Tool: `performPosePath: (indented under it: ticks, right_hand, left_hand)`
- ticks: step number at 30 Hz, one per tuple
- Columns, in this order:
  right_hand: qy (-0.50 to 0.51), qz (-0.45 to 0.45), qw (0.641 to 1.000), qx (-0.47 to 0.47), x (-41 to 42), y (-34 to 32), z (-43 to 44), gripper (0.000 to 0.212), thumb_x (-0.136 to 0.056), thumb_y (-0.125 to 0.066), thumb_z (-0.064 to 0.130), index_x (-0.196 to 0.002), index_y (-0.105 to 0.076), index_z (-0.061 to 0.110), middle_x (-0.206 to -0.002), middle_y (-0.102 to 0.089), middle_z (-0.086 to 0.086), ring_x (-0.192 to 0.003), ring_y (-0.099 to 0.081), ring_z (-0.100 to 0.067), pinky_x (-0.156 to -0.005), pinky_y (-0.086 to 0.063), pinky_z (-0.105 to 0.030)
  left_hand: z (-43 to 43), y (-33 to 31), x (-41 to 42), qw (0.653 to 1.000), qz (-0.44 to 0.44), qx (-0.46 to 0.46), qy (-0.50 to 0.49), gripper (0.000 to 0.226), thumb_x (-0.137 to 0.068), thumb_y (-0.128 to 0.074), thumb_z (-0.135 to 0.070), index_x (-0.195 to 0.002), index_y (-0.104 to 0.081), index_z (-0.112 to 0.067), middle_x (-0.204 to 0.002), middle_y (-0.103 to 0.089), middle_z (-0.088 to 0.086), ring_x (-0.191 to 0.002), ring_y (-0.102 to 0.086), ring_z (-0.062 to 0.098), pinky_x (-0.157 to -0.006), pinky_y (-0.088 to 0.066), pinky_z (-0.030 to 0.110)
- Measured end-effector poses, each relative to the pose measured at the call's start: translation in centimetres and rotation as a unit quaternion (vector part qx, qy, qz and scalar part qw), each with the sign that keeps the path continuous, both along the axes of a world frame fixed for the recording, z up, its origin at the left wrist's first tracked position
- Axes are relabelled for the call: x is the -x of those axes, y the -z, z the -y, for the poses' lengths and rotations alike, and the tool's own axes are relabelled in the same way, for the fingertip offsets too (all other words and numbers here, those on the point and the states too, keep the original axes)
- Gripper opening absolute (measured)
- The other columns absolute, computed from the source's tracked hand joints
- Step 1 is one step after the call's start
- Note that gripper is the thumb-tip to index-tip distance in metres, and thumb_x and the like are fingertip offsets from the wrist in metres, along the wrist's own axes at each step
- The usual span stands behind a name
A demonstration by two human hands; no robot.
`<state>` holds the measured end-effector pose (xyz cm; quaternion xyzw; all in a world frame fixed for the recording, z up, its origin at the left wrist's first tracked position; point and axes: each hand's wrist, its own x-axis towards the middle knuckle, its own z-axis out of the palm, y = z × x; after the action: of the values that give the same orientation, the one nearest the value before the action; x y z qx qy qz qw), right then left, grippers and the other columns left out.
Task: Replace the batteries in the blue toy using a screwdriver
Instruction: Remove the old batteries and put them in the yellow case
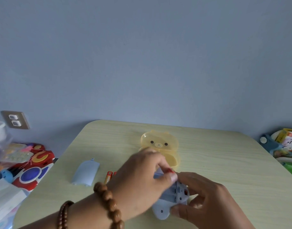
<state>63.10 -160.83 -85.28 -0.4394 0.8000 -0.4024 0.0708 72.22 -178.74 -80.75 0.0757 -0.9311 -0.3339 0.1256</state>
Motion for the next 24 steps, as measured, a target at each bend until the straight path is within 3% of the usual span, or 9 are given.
performPosePath:
  ticks: [3,5,8,11,14,16,20,24]
  right_hand:
    - [0.014,0.013,1.000,0.002,-0.1,0.0,0.0,0.071,-0.059,-0.094,0.024,-0.114,-0.061,0.051,-0.111,-0.054,0.046,-0.078,-0.065,0.007,-0.059,-0.050,-0.009]
    - [0.015,0.017,1.000,-0.002,-0.1,0.1,0.0,0.071,-0.059,-0.094,0.025,-0.117,-0.061,0.050,-0.111,-0.054,0.046,-0.081,-0.065,0.006,-0.060,-0.051,-0.010]
    - [0.014,0.016,1.000,-0.006,-0.1,0.0,0.1,0.071,-0.059,-0.094,0.028,-0.119,-0.061,0.049,-0.113,-0.054,0.045,-0.084,-0.064,0.005,-0.062,-0.053,-0.011]
    - [0.014,0.018,1.000,-0.005,-0.1,0.0,0.1,0.072,-0.058,-0.094,0.027,-0.119,-0.062,0.048,-0.113,-0.055,0.044,-0.084,-0.065,0.005,-0.062,-0.053,-0.011]
    - [0.017,0.023,1.000,-0.001,-0.1,0.0,0.2,0.072,-0.058,-0.095,0.026,-0.118,-0.062,0.049,-0.112,-0.054,0.046,-0.081,-0.065,0.006,-0.060,-0.051,-0.009]
    - [0.023,0.034,0.999,0.000,-0.2,0.0,0.1,0.071,-0.059,-0.095,0.025,-0.115,-0.060,0.052,-0.110,-0.052,0.049,-0.076,-0.064,0.006,-0.059,-0.049,-0.007]
    - [0.024,0.033,0.999,0.005,-0.2,0.2,0.1,0.072,-0.057,-0.095,0.025,-0.114,-0.060,0.053,-0.110,-0.053,0.048,-0.078,-0.064,0.005,-0.058,-0.049,-0.009]
    - [0.016,0.025,1.000,0.009,-0.1,0.4,0.2,0.073,-0.058,-0.095,0.024,-0.117,-0.062,0.049,-0.113,-0.054,0.047,-0.086,-0.064,0.006,-0.059,-0.052,-0.011]
  left_hand:
    - [2.0,-0.6,1.4,0.993,-0.035,-0.102,-0.047,0.007,-0.087,-0.073,-0.029,-0.084,-0.068,-0.025,-0.074,-0.072,-0.010,-0.061,-0.067,-0.002,-0.063,-0.055,0.020]
    - [3.5,-0.6,2.3,0.986,-0.037,-0.157,-0.045,0.010,-0.087,-0.074,-0.020,-0.090,-0.068,-0.026,-0.078,-0.074,-0.005,-0.058,-0.072,0.011,-0.059,-0.061,0.033]
    - [5.3,-0.4,3.4,0.981,-0.061,-0.179,-0.041,0.014,-0.088,-0.074,-0.016,-0.092,-0.071,-0.029,-0.081,-0.075,-0.002,-0.062,-0.075,0.023,-0.068,-0.064,0.045]
    - [6.3,-0.2,4.0,0.983,-0.022,-0.181,-0.015,0.011,-0.085,-0.078,-0.026,-0.095,-0.075,-0.029,-0.075,-0.078,0.000,-0.071,-0.077,0.017,-0.086,-0.060,0.040]
    - [7.0,0.4,4.5,0.987,0.009,-0.156,0.030,0.035,-0.075,-0.086,-0.020,-0.105,-0.074,-0.032,-0.097,-0.077,-0.007,-0.085,-0.076,0.012,-0.088,-0.060,0.041]
    - [7.2,0.9,4.9,0.994,-0.011,-0.098,0.041,0.039,-0.071,-0.088,-0.018,-0.104,-0.075,-0.033,-0.105,-0.070,-0.014,-0.087,-0.073,0.006,-0.083,-0.061,0.038]
    - [7.7,1.3,5.6,0.998,-0.003,0.059,0.034,0.045,-0.067,-0.087,-0.042,-0.108,-0.071,-0.038,-0.100,-0.064,-0.025,-0.091,-0.062,-0.004,-0.081,-0.058,0.029]
    - [8.3,1.4,6.2,0.995,0.022,0.089,0.028,0.044,-0.068,-0.085,-0.048,-0.109,-0.070,-0.040,-0.095,-0.062,-0.029,-0.091,-0.058,-0.008,-0.083,-0.055,0.027]
